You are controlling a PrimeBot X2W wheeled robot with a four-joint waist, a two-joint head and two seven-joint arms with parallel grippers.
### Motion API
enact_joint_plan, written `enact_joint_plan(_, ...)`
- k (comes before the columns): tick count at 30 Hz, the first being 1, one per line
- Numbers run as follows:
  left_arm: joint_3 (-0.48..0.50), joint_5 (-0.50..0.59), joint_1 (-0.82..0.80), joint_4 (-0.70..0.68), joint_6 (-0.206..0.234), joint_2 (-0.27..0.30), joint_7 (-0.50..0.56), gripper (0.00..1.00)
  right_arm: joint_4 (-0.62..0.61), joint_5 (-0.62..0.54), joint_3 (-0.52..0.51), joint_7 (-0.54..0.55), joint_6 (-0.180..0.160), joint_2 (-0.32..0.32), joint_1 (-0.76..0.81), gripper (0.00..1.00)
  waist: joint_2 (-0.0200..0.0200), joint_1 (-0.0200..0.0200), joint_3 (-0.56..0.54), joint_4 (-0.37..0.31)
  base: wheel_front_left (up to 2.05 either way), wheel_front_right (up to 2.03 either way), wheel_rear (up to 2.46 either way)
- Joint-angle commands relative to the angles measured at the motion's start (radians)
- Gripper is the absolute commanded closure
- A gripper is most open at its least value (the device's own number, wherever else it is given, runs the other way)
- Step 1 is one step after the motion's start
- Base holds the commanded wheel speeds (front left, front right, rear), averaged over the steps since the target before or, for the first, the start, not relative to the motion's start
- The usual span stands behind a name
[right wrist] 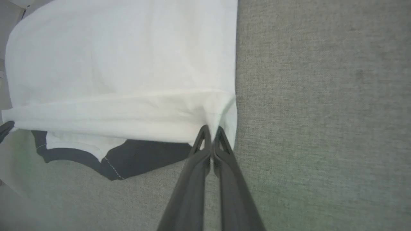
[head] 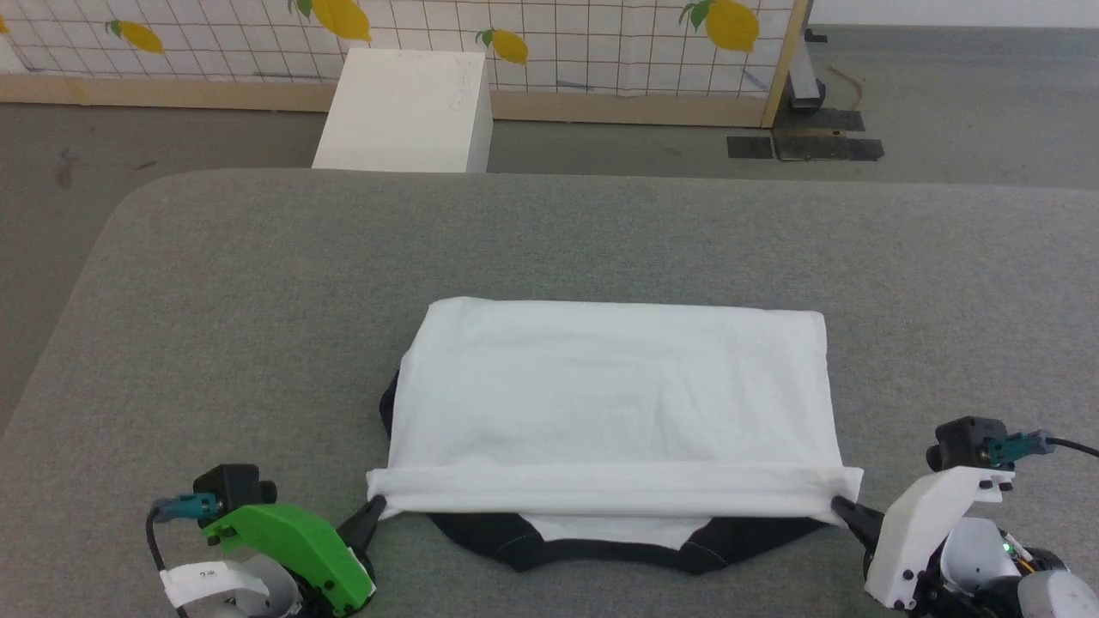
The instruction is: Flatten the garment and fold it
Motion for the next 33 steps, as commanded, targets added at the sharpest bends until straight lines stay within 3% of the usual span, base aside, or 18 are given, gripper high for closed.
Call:
enact_joint_plan(1,0.004,-0.002,0.022,0.0,0.01,0.01,0.001,1.0,0.002,0.001,0.005,0.001,-0.001,-0.005,0.017,1.0,0.0,0.0001,-0.004,-0.001,0.0,0.0,0.0)
enact_joint_plan(2,0.006,-0.008,0.028,-0.002,0.017,0.01,0.006,1.0,0.0,0.003,0.006,0.004,-0.001,-0.007,0.02,1.0,0.0,0.0001,-0.006,-0.002,0.0,0.0,0.0)
enact_joint_plan(3,0.005,-0.013,0.034,-0.005,0.02,0.01,0.015,0.75,-0.002,0.004,0.005,0.002,-0.001,-0.007,0.023,0.97,0.0,0.0001,-0.009,-0.002,0.0,0.0,0.0)
enact_joint_plan(4,0.005,-0.014,0.039,-0.01,0.024,0.013,0.019,0.16,-0.004,0.006,0.007,0.003,-0.001,-0.007,0.027,0.61,0.0,0.0001,-0.014,-0.002,0.0,0.0,0.0)
enact_joint_plan(5,0.006,-0.013,0.042,-0.014,0.029,0.016,0.019,0.0,-0.005,0.01,0.011,0.009,-0.001,-0.007,0.031,0.0,0.0,0.0001,-0.016,-0.002,0.0,0.0,0.0)
enact_joint_plan(14,0.018,-0.016,0.084,-0.069,0.096,0.074,0.076,0.0,-0.08,0.053,-0.008,0.043,-0.001,-0.034,0.077,0.0,0.0,0.0001,-0.049,-0.005,0.0,0.0,0.0)
enact_joint_plan(18,0.054,0.008,0.085,-0.139,0.133,0.115,0.052,0.0,-0.158,0.099,-0.069,0.088,-0.001,-0.041,0.09,0.0,0.0,0.0001,-0.046,-0.001,0.0,0.0,0.0)
enact_joint_plan(23,0.125,0.139,0.037,-0.224,0.107,0.157,-0.176,0.0,-0.23,0.101,-0.146,0.147,-0.001,-0.071,0.027,0.0,0.0,0.0001,-0.009,-0.002,0.0,0.0,0.0)
enact_joint_plan(28,0.138,0.282,-0.016,-0.246,0.056,0.156,-0.418,0.0,-0.212,0.084,-0.124,0.196,-0.001,-0.116,-0.072,0.0,0.0,0.0001,0.049,0.0,0.0,0.0,0.0)
enact_joint_plan(33,0.153,0.456,-0.071,-0.256,0.024,0.129,-0.495,0.0,-0.158,0.062,-0.072,0.245,-0.001,-0.151,-0.165,0.0,0.0,0.0001,0.123,0.013,0.0,0.0,0.0)
